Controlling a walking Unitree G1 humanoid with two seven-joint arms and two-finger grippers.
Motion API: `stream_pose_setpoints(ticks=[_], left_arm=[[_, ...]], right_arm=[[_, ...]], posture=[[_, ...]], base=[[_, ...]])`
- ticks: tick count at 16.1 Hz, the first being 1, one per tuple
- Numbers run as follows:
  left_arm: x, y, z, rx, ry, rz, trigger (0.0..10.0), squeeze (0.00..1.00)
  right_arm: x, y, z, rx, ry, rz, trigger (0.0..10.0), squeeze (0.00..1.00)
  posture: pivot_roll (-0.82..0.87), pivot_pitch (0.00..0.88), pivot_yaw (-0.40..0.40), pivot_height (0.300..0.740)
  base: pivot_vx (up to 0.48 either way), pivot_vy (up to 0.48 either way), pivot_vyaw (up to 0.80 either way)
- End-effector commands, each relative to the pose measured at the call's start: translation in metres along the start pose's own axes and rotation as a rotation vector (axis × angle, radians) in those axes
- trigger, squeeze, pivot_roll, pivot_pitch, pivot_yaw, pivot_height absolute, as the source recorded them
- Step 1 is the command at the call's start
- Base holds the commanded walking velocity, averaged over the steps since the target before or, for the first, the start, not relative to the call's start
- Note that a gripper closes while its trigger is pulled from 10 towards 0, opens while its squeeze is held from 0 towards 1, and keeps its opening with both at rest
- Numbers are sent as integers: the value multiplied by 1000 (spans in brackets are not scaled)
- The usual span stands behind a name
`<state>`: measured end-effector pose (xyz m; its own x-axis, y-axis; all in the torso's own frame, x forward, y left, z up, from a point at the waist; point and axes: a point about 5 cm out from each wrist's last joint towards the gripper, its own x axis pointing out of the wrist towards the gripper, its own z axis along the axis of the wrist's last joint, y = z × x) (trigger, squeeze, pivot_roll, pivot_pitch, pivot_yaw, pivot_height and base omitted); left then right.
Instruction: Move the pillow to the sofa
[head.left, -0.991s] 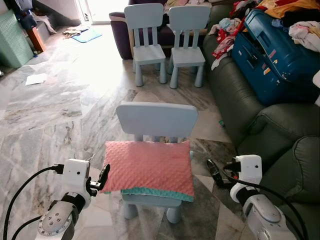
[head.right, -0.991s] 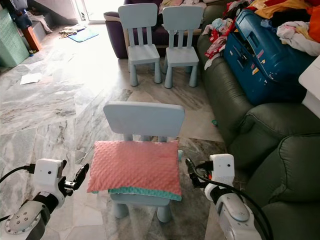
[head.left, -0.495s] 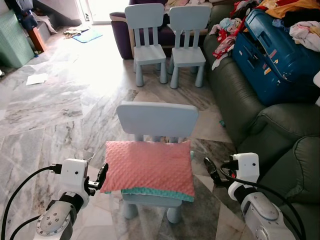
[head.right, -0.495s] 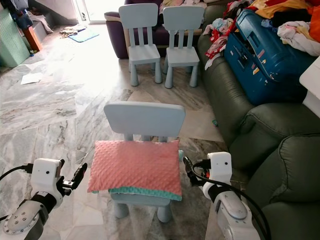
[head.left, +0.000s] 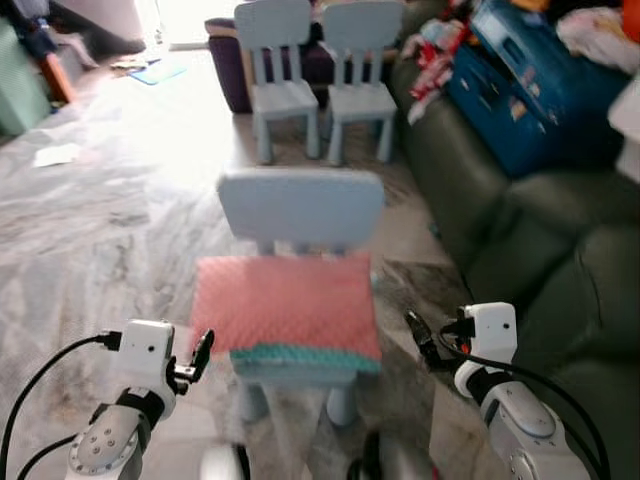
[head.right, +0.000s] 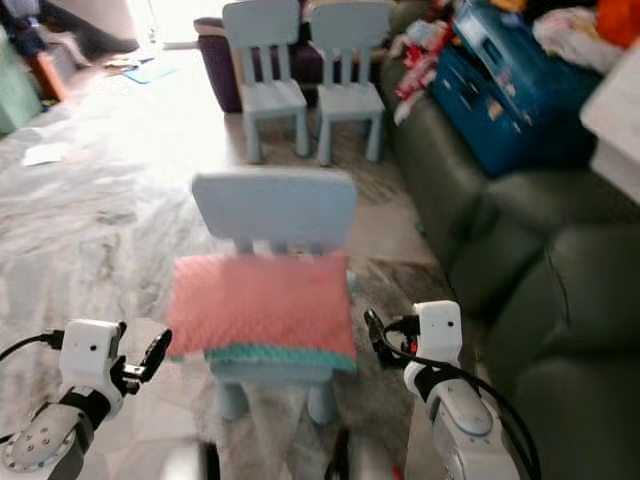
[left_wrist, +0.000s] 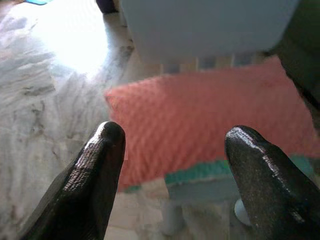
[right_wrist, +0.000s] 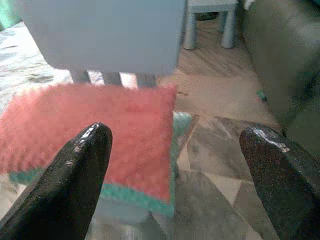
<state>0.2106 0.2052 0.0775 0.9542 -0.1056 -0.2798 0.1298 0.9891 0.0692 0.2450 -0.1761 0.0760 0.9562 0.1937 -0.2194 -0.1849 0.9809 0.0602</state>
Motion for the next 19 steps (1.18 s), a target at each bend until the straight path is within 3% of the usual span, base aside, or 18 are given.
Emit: stream_pose_setpoints(ticks=[1,6,12,19], left_arm=[[-2,4,-2,14,14,16,10000,0],[-4,9,-5,35,21,55,10000,0],[-6,35,-6,113,31,225,10000,0],[-2,48,12,139,-76,334,10000,0]], right_arm=[[-1,0,-3,7,14,0,10000,0],[5,6,-1,9,0,16,10000,0],[9,7,0,5,-8,19,10000,0],[19,10,10,-52,-52,49,10000,0]], posture=[[-18,127,-18,570],[-12,133,-17,512],[-11,133,-13,438],[-14,129,-13,355]], base=[[0,0,0],[0,0,0],[0,0,0],[0,0,0]])
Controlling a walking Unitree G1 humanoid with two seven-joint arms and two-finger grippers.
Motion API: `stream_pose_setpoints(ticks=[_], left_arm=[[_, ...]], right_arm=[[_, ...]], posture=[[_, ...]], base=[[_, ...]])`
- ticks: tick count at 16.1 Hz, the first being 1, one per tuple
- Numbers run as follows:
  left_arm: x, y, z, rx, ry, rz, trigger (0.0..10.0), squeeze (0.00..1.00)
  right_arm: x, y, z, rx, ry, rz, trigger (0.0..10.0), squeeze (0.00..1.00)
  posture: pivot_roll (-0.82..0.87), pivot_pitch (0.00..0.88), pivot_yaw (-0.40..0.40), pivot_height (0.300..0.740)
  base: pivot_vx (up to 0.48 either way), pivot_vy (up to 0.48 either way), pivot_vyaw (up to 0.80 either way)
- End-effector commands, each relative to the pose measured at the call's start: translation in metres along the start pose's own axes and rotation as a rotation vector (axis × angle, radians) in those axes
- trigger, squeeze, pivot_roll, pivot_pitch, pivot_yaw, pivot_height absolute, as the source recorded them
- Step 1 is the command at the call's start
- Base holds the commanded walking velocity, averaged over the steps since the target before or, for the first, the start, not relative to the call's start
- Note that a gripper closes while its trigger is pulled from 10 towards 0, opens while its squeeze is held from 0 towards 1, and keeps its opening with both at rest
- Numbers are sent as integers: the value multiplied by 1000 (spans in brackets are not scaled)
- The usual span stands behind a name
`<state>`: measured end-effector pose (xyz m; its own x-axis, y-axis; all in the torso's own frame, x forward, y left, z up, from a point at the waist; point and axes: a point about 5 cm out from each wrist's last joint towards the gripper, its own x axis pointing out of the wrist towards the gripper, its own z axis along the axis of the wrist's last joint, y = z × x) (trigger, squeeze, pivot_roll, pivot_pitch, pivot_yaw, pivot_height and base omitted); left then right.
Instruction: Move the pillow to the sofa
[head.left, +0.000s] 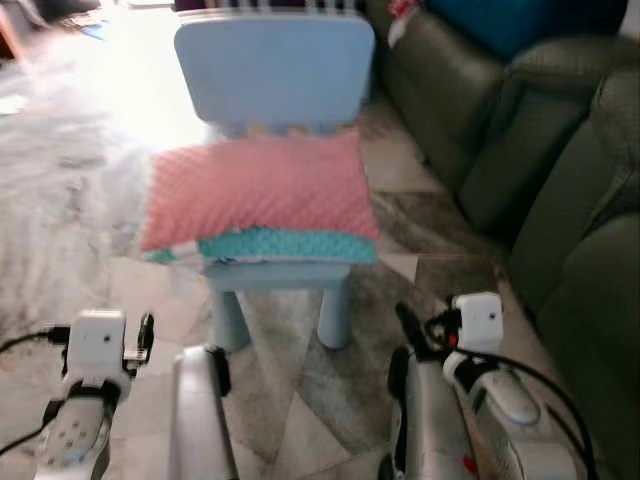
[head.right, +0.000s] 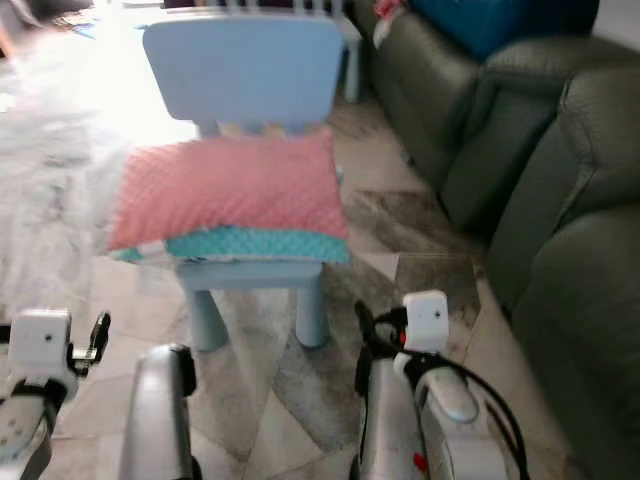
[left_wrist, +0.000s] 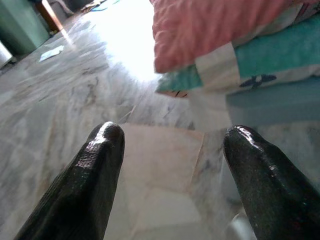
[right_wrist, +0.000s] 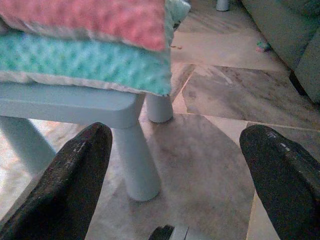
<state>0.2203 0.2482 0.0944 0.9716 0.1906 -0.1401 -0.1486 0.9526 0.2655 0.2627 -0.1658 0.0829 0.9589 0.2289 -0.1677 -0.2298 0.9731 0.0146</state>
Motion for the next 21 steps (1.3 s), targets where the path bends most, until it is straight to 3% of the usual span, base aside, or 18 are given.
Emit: stream_pose_setpoints(ticks=[1,7,10,12,14,15,17,19,21], left_arm=[[5,6,5,-16,-30,34,10000,0],[47,33,51,-44,-197,174,10000,0],[58,48,72,-84,-280,239,10000,0],[66,55,86,-129,-320,243,10000,0],[81,61,102,-170,-353,230,10000,0],[86,62,103,-201,-340,233,10000,0],[114,66,111,-410,-266,215,10000,0],[128,69,129,-462,-272,216,10000,0],[137,72,142,-522,-284,191,10000,0]], right_arm=[[9,4,10,-39,-34,33,10000,0],[41,5,66,-106,-203,79,10000,0],[43,6,74,-97,-235,95,10000,0],[47,9,94,-111,-313,122,10000,0],[61,8,128,-67,-397,148,10000,0],[64,8,133,-56,-405,160,10000,0],[90,20,159,-12,-420,256,10000,0],[108,31,178,0,-421,313,10000,0],[118,33,190,39,-401,339,10000,0]], posture=[[-19,128,-17,351],[-35,140,-29,351],[-29,150,-31,351],[-30,154,-30,351],[-38,161,-25,351],[-38,162,-25,351],[-40,172,-27,351],[-25,189,-30,351],[-8,219,-35,351]], base=[[0,0,0],[0,0,0],[0,0,0],[0,0,0],[0,0,0],[0,0,0],[0,0,0],[0,0,0],[0,0,0]])
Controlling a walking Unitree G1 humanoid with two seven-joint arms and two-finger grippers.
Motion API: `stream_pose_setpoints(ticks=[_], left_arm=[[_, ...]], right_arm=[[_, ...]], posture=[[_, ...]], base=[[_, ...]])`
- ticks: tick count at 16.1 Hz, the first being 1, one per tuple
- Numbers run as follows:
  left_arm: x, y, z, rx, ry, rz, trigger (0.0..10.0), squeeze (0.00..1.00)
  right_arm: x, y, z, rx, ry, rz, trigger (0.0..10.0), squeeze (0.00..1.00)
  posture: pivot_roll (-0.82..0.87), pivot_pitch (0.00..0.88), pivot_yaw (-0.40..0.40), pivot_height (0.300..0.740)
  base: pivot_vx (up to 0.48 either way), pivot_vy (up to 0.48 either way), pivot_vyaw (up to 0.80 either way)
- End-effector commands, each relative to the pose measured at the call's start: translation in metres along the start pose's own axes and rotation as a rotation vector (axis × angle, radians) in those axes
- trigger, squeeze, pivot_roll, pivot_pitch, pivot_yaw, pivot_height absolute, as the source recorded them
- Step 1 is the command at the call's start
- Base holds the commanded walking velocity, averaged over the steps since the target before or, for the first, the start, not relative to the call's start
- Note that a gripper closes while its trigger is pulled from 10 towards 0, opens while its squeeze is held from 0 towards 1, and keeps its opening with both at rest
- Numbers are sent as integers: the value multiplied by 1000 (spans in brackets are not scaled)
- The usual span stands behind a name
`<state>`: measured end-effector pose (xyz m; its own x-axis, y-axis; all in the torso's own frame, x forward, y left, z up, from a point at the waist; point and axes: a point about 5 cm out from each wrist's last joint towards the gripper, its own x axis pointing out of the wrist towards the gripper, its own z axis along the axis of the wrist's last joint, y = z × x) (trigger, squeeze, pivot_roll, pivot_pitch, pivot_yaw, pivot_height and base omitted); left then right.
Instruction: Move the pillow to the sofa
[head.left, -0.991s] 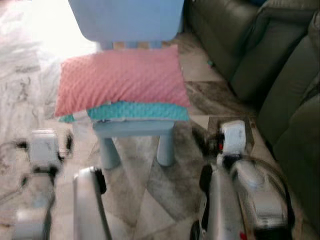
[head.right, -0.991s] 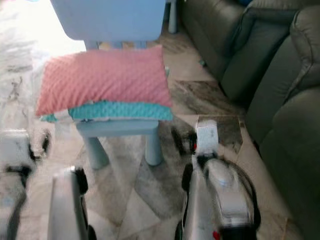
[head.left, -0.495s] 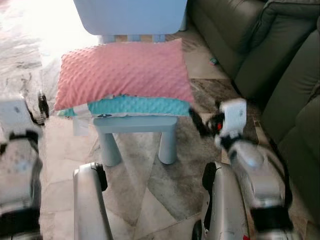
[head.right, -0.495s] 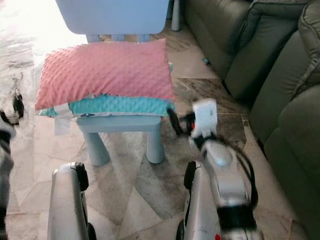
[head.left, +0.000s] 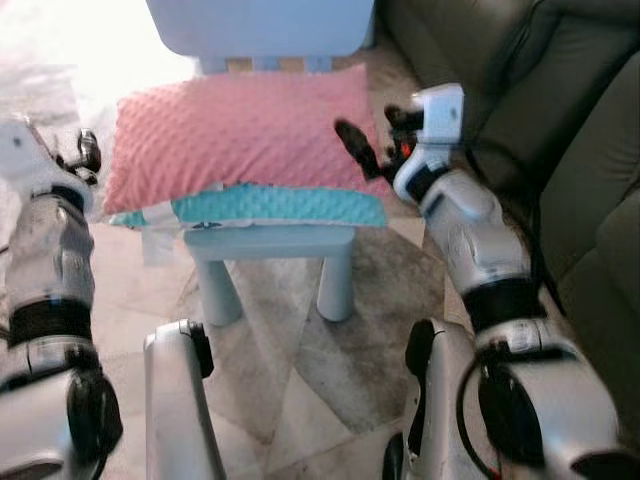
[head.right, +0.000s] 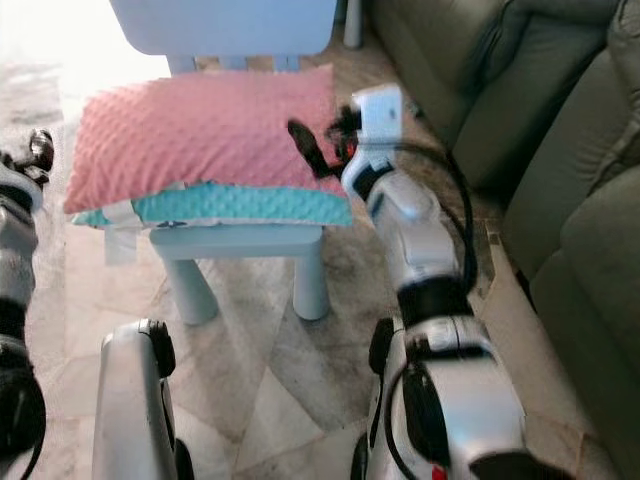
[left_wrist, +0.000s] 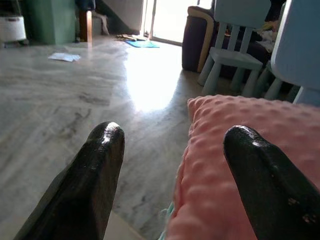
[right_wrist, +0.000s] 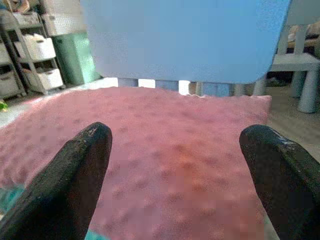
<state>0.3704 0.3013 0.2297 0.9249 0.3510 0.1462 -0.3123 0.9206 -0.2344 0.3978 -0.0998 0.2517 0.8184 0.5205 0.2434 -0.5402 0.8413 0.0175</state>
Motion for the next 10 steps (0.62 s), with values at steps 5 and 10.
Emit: stream_pose_setpoints(ticks=[5,10], left_arm=[[19,-9,13,-167,55,-70,10000,0],[23,-31,11,-227,103,-148,10000,0]], right_arm=[[9,-28,17,1,-2,-116,10000,0],[6,-41,16,93,22,-161,10000,0]], posture=[[-25,280,-28,351],[-34,317,-29,351]], base=[[0,0,0],[0,0,0]])
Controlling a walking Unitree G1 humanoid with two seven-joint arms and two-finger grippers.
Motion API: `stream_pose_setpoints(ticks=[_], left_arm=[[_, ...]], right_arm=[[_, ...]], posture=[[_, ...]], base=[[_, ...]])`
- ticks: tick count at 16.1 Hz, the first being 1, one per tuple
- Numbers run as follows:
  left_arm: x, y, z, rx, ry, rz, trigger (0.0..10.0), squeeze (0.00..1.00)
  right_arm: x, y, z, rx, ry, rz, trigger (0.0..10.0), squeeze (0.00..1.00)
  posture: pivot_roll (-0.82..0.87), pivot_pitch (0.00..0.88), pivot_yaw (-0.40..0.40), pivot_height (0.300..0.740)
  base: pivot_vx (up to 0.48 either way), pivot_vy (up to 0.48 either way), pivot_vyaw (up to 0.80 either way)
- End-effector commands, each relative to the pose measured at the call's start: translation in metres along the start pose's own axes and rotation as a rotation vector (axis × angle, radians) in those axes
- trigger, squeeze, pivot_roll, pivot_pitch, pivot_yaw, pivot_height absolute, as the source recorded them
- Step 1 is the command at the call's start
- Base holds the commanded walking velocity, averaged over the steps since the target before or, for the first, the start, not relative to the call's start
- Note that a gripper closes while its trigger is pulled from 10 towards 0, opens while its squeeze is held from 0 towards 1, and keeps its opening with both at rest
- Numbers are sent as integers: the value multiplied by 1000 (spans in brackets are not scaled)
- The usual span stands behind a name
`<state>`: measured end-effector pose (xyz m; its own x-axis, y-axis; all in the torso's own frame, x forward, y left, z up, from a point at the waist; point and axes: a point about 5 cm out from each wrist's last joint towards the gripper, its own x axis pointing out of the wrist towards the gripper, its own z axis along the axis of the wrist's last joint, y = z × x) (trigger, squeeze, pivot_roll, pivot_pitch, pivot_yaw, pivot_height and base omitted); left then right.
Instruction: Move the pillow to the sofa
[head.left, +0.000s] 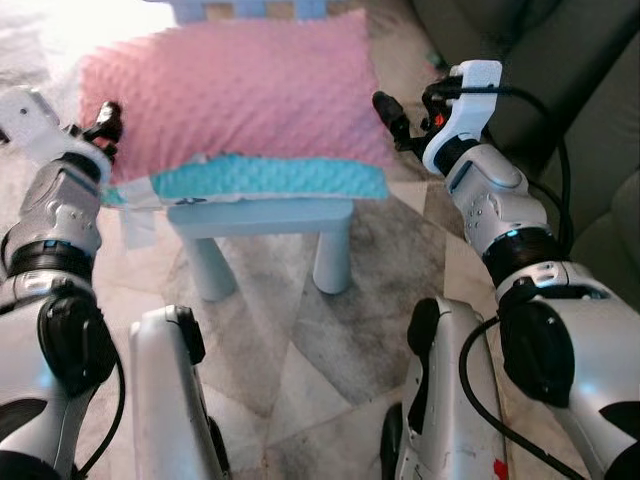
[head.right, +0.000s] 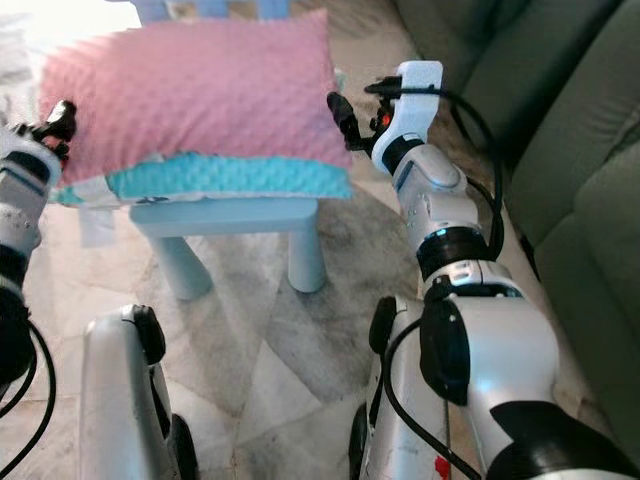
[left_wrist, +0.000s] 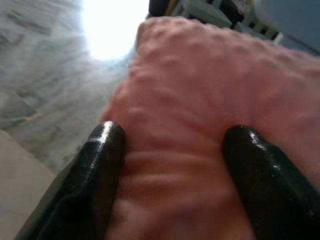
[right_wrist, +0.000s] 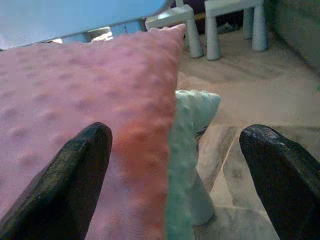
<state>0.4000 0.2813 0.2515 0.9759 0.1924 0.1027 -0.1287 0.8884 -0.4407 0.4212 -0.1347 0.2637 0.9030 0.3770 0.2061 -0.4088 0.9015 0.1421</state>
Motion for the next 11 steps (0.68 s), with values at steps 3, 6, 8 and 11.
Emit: stream_pose_setpoints(ticks=[3,6,8,11], left_arm=[[3,-9,-1,-27,25,-22,10000,0],[6,-15,6,-60,23,-39,10000,0],[6,-15,8,-72,29,-43,10000,0],[5,-12,3,-81,85,-58,10000,0]], right_arm=[[7,12,0,138,7,62,10000,0],[13,27,1,285,-1,145,10000,0],[15,36,-1,352,3,204,10000,0],[17,58,-10,375,56,316,10000,0]], posture=[[-22,333,-28,351],[1,344,-24,351],[3,345,-23,351],[22,352,-20,351]], base=[[0,0,0],[0,0,0],[0,0,0],[0,0,0]])
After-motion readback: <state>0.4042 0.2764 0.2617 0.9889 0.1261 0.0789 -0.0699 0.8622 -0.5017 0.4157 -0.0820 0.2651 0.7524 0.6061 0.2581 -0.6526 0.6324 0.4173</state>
